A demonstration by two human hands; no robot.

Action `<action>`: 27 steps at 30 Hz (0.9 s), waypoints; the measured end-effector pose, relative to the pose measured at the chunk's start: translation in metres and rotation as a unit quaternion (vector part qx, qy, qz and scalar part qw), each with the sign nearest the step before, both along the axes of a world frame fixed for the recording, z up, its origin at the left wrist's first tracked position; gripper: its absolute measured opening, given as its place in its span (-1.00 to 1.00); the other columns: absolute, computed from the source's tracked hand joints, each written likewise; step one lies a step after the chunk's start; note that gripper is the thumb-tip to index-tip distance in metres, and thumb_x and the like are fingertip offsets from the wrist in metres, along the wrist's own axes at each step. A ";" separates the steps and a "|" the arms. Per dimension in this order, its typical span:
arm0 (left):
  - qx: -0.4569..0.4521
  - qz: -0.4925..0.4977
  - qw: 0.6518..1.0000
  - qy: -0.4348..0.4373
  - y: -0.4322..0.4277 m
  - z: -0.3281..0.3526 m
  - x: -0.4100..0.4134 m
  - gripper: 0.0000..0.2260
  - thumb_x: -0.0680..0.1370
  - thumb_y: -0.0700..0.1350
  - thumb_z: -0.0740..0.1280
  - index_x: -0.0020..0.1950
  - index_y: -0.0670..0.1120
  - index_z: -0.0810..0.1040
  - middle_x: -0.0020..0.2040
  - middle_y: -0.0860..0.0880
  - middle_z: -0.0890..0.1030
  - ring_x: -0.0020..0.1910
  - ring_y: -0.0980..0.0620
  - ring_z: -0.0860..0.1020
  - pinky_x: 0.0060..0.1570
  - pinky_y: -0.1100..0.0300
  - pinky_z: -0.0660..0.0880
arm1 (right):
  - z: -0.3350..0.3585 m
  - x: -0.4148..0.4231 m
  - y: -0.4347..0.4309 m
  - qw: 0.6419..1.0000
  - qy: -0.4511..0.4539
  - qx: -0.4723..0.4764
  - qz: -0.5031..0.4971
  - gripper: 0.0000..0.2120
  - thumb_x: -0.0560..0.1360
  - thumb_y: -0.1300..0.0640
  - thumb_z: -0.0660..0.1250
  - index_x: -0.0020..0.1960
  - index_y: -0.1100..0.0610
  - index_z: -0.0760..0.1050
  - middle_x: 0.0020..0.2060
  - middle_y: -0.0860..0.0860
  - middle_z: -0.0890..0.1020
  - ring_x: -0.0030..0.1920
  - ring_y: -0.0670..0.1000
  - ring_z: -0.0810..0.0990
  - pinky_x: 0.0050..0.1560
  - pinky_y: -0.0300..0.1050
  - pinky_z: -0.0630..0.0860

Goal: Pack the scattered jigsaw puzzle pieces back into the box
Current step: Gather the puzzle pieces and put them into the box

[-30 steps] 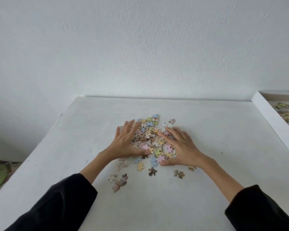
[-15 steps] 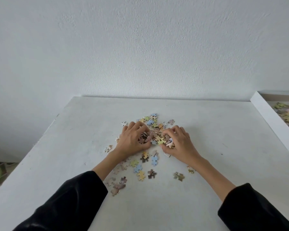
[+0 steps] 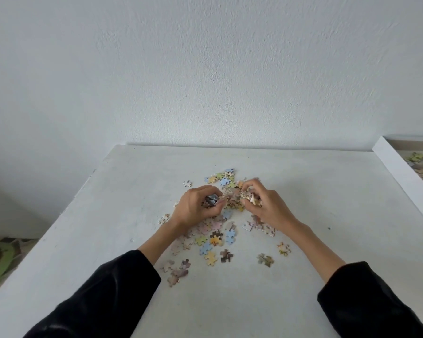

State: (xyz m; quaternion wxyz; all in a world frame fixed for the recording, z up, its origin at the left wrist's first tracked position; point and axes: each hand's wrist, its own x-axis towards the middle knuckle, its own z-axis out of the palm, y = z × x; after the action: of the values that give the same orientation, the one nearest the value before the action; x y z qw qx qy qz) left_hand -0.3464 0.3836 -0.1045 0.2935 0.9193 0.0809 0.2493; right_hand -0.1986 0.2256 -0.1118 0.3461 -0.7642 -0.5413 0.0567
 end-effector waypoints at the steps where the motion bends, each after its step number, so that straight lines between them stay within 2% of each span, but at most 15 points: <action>1: -0.003 -0.005 1.000 -0.004 -0.001 0.003 0.000 -0.80 0.47 0.02 0.35 -0.12 -0.11 0.59 -0.28 0.12 0.54 -0.42 0.24 0.46 -0.39 0.48 0.34 | 0.003 0.002 -0.002 0.999 0.028 0.012 0.009 -0.79 0.51 0.11 0.29 0.11 0.09 0.36 -0.32 -0.01 0.61 -0.62 -0.07 0.34 -0.58 -0.23 0.36; 2: -0.004 -0.010 1.000 -0.010 -0.003 0.008 0.002 -0.77 0.47 0.04 0.34 -0.09 -0.11 0.61 -0.27 0.10 0.57 -0.43 0.22 0.46 -0.40 0.42 0.37 | 0.006 0.006 -0.004 0.998 0.052 0.024 0.013 -0.79 0.50 0.12 0.30 0.10 0.11 0.38 -0.42 -0.09 0.53 -0.62 -0.08 0.26 -0.55 -0.24 0.29; 4: -0.005 -0.021 0.999 -0.024 -0.010 0.018 0.008 -0.74 0.47 0.06 0.31 -0.03 -0.11 0.62 -0.21 0.09 0.61 -0.41 0.15 0.51 -0.40 0.29 0.47 | 0.015 0.014 -0.010 0.995 0.087 0.036 0.020 -0.79 0.50 0.12 0.31 0.10 0.12 0.40 -0.49 -0.10 0.42 -0.57 -0.09 0.25 -0.49 -0.24 0.26; 7: -0.002 -0.036 0.998 -0.045 -0.030 0.036 0.017 -0.76 0.47 0.02 0.32 -0.02 -0.11 0.63 -0.17 0.11 0.62 -0.26 0.13 0.59 -0.28 0.24 0.55 | 0.037 0.028 -0.021 0.993 0.102 0.041 0.041 -0.80 0.48 0.13 0.33 0.07 0.11 0.40 -0.42 0.14 0.52 -0.53 -0.11 0.32 -0.48 -0.29 0.32; 10: 0.020 -0.046 0.997 -0.061 -0.052 0.048 0.030 -0.77 0.47 0.01 0.32 -0.03 -0.11 0.63 -0.16 0.02 0.66 -0.23 0.13 0.60 -0.25 0.18 0.56 | 0.062 0.044 -0.039 0.988 0.128 0.055 0.063 -0.81 0.49 0.13 0.32 0.06 0.09 0.39 -0.35 0.11 0.57 -0.42 -0.07 0.49 -0.43 -0.19 0.50; 12: 0.032 -0.047 0.996 -0.067 -0.067 0.055 0.041 -0.78 0.48 0.00 0.32 -0.03 -0.12 0.63 -0.17 0.03 0.65 -0.25 0.16 0.59 -0.27 0.18 0.56 | 0.076 0.059 -0.054 0.987 0.130 0.055 0.075 -0.83 0.49 0.12 0.33 0.04 0.05 0.38 -0.34 0.05 0.59 -0.38 0.01 0.51 -0.41 -0.13 0.49; 15: 0.035 -0.043 0.995 -0.079 -0.095 0.063 0.060 -0.80 0.48 -0.03 0.32 -0.04 -0.12 0.63 -0.17 0.04 0.65 -0.25 0.16 0.58 -0.28 0.22 0.53 | 0.093 0.084 -0.083 0.987 0.125 0.046 0.092 -0.84 0.48 0.11 0.33 0.02 0.02 0.39 -0.32 0.08 0.60 -0.35 0.05 0.51 -0.38 -0.22 0.43; 18: 0.042 -0.049 0.994 -0.087 -0.128 0.067 0.086 -0.80 0.47 -0.03 0.32 -0.06 -0.13 0.64 -0.20 0.08 0.62 -0.30 0.27 0.51 -0.30 0.41 0.40 | 0.104 0.110 -0.115 0.988 0.116 0.038 0.097 -0.83 0.48 0.12 0.33 0.04 0.04 0.39 -0.27 0.15 0.60 -0.32 0.02 0.53 -0.37 -0.29 0.43; 21: 0.036 -0.063 0.993 -0.090 -0.164 0.068 0.113 -0.83 0.47 -0.06 0.34 -0.06 -0.13 0.63 -0.20 0.09 0.61 -0.30 0.26 0.51 -0.30 0.39 0.40 | 0.109 0.136 -0.146 0.989 0.108 0.038 0.090 -0.82 0.48 0.10 0.33 0.04 0.03 0.39 -0.26 0.13 0.62 -0.23 0.20 0.56 -0.38 -0.19 0.46; 24: 0.032 -0.084 0.992 -0.089 -0.196 0.068 0.140 -0.85 0.47 -0.08 0.34 -0.06 -0.12 0.62 -0.20 0.04 0.63 -0.30 0.13 0.54 -0.30 0.30 0.44 | 0.109 0.160 -0.176 0.991 0.096 0.041 0.083 -0.81 0.49 0.11 0.33 0.05 0.07 0.38 -0.29 0.08 0.61 -0.22 0.24 0.56 -0.37 -0.09 0.48; 27: 0.028 -0.097 0.990 -0.095 -0.225 0.070 0.168 -0.86 0.47 -0.09 0.34 -0.07 -0.12 0.63 -0.22 0.10 0.60 -0.32 0.19 0.49 -0.30 0.36 0.38 | 0.110 0.185 -0.205 0.993 0.074 0.046 0.078 -0.81 0.48 0.08 0.33 0.05 0.04 0.38 -0.27 0.08 0.61 -0.23 0.26 0.57 -0.36 0.04 0.49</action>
State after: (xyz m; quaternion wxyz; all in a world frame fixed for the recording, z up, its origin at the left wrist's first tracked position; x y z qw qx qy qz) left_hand -0.1788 0.1585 -0.0340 0.2970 0.9027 -0.0442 0.3081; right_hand -0.0135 0.0210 -0.0022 0.4145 -0.6969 -0.5739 0.1150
